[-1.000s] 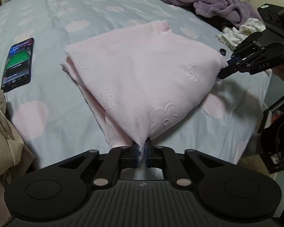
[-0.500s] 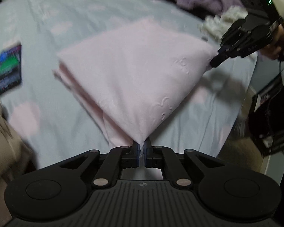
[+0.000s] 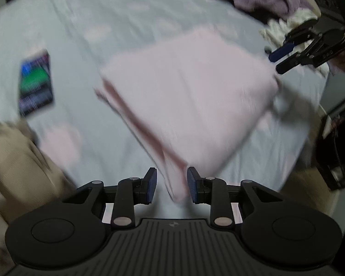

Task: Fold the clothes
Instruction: 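Open both tools and release the folded dress bundle, then close the right tool on the dress edge while the left tool pinches the dress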

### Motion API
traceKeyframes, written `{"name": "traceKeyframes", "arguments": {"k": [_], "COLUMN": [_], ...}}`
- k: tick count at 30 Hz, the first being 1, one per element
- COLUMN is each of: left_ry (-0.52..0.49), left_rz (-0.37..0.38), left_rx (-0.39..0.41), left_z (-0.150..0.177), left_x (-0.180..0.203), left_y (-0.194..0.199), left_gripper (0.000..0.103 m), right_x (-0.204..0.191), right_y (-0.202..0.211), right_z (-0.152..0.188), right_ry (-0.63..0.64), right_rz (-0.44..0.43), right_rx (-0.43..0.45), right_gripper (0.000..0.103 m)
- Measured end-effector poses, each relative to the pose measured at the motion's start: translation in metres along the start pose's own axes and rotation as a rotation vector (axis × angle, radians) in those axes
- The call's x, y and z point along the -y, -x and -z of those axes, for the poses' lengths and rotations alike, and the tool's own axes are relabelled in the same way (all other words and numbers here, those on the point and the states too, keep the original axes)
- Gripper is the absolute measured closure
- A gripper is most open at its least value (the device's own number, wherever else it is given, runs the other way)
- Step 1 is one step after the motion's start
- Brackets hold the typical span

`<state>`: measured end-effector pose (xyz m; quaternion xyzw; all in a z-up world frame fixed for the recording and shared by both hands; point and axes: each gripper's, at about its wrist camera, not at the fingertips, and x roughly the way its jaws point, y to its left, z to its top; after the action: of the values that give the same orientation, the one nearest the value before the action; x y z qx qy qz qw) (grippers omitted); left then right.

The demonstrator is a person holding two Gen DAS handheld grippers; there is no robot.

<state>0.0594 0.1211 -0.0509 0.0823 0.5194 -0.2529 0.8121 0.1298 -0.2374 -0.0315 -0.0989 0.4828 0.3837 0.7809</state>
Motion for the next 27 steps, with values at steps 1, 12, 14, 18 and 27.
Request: {"name": "traceKeyframes", "arguments": {"k": [1, 12, 14, 18, 27], "left_ry": [0.000, -0.068, -0.071, -0.016, 0.195], "left_rz": [-0.008, -0.051, -0.076, -0.089, -0.097], "left_rx": [0.016, 0.138, 0.118, 0.070, 0.085], "left_z": [-0.005, -0.042, -0.039, -0.030, -0.021], "left_x": [0.002, 0.022, 0.021, 0.009, -0.026], "left_y": [0.002, -0.039, -0.052, -0.064, -0.042], "left_gripper": [0.077, 0.077, 0.077, 0.077, 0.058], "right_x": [0.001, -0.013, -0.012, -0.006, 0.024], "right_y": [0.000, -0.045, -0.050, -0.061, -0.039], "right_z": [-0.003, -0.022, -0.019, -0.013, -0.020], "right_ry": [0.000, 0.089, 0.088, 0.089, -0.114], "right_rz": [0.017, 0.024, 0.026, 0.087, 0.066], "right_rx": [0.031, 0.092, 0.081, 0.032, 0.070], "right_gripper": [0.062, 0.078, 0.077, 0.077, 0.035]}}
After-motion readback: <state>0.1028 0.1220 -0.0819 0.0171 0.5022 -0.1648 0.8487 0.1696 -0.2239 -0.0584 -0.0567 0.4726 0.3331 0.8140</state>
